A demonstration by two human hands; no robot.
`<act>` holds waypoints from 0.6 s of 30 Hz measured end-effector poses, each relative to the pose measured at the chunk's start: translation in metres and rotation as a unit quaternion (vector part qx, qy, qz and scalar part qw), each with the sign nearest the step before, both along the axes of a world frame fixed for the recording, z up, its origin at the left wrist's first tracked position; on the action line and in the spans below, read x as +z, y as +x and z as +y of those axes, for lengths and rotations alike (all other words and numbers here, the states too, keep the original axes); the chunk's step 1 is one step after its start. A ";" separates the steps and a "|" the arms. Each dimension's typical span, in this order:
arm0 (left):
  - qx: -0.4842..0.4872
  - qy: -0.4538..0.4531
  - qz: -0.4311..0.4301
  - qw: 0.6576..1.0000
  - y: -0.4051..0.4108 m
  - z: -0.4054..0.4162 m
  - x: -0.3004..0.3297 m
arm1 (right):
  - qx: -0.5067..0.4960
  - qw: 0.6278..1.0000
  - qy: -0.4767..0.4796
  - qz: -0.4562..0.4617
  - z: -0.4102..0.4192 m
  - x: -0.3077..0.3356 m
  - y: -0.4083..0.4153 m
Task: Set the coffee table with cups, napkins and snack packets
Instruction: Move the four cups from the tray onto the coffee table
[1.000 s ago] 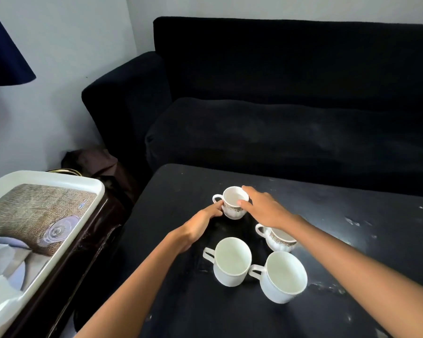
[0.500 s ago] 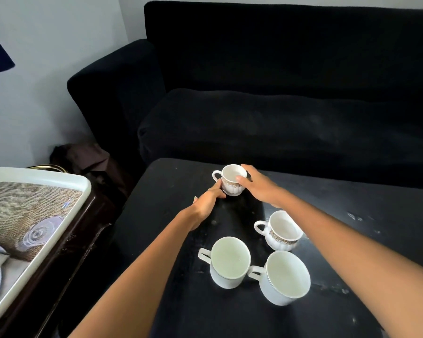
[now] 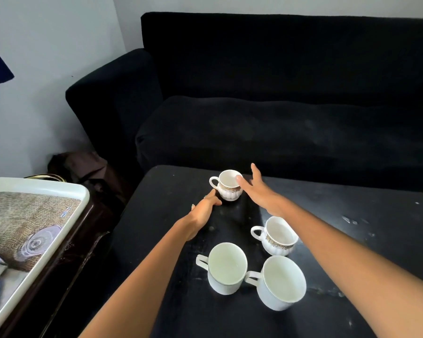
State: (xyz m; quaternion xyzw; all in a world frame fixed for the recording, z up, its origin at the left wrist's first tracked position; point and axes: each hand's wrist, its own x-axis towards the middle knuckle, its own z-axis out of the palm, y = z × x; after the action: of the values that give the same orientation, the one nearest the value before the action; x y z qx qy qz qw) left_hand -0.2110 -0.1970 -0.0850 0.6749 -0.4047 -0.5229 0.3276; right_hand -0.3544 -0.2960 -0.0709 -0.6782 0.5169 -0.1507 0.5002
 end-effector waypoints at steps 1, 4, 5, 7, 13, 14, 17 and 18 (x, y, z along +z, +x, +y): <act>0.015 0.002 0.002 1.000 0.000 0.001 0.001 | -0.021 0.999 0.021 -0.017 0.002 0.001 -0.004; 0.015 0.002 -0.033 0.999 0.002 0.007 0.002 | -0.038 0.993 0.090 -0.063 0.006 0.006 -0.024; 0.003 0.003 -0.041 0.999 0.002 0.009 0.002 | -0.035 0.991 0.105 -0.069 0.007 0.007 -0.033; -0.024 0.012 -0.050 0.998 0.002 0.016 0.003 | -0.044 0.989 0.115 -0.076 0.009 0.009 -0.050; -0.088 0.027 -0.052 0.994 -0.007 0.029 0.014 | -0.102 0.985 0.068 -0.124 0.033 0.007 -0.100; -0.109 0.027 -0.049 0.993 -0.009 0.029 0.018 | -0.120 0.982 0.051 -0.134 0.042 0.001 -0.108; -0.181 0.035 -0.039 0.982 -0.019 0.029 0.032 | -0.173 0.967 0.017 -0.187 0.075 -0.021 -0.128; -0.198 0.037 -0.037 0.979 -0.023 0.029 0.036 | -0.184 0.961 0.011 -0.208 0.087 -0.028 -0.133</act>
State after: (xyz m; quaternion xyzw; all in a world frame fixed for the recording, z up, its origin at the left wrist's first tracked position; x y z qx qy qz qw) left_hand -0.2337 -0.1684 -0.0489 0.6119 -0.5221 -0.5671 0.1771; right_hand -0.4874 -0.2090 -0.0990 -0.5196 0.5185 -0.3723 0.5680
